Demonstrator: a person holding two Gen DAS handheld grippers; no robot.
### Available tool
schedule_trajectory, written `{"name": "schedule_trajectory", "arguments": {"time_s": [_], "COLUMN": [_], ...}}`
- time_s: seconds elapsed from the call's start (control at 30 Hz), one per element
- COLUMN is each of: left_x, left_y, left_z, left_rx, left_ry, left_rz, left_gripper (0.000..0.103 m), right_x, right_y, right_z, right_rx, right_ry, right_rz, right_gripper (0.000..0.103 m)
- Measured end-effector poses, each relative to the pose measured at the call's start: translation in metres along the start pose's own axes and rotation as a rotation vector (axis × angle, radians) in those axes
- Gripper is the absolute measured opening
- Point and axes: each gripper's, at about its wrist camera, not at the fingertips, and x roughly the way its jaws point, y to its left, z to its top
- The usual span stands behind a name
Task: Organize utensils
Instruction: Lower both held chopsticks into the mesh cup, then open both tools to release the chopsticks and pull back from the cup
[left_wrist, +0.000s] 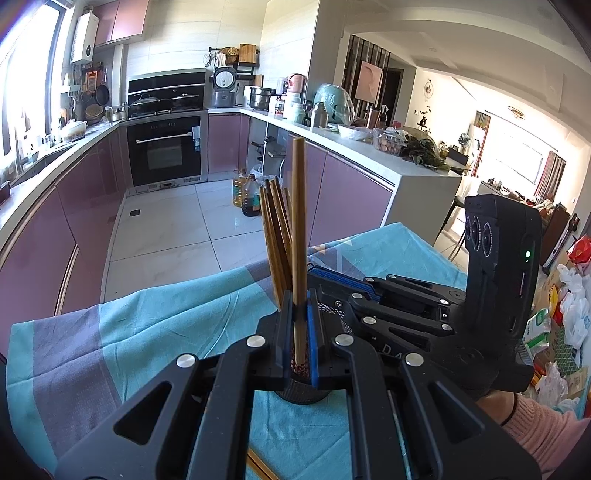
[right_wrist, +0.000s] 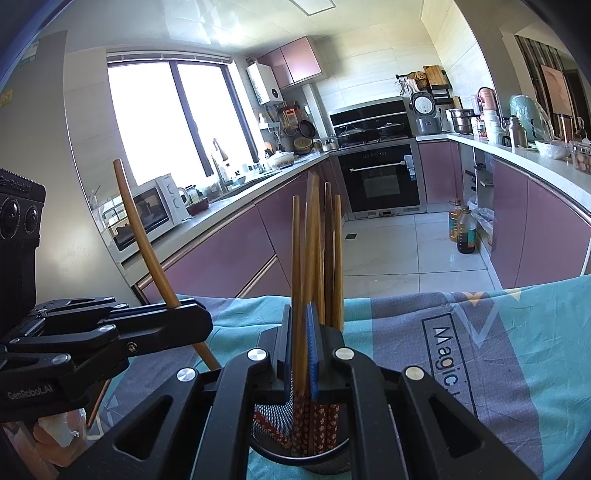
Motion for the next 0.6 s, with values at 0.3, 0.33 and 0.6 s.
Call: {"name": "schedule_trajectory", "arguments": {"time_s": [0.3,0.33,0.6], "left_x": [0.016,0.017,0.031], "left_y": [0.003,0.005,0.008], "left_z": [-0.001,-0.002,-0.004], "left_rx": [-0.006,-0.008,-0.014], "left_ry": [0.019,0.023,0.045], "left_rz": [0.004,0.005,0.008], "left_gripper": [0.007,0.007,0.008], "right_x": [0.001,0.001,-0.003], "right_y": [-0.004,-0.004,-0.008], "right_z": [-0.003,-0.004,-0.011], "right_rx": [0.005,0.008,0.027], "right_ry": [0.020,0.023,0.036], "right_rz": [0.005,0.006,0.012], "right_gripper": [0.007,0.008,0.008]}}
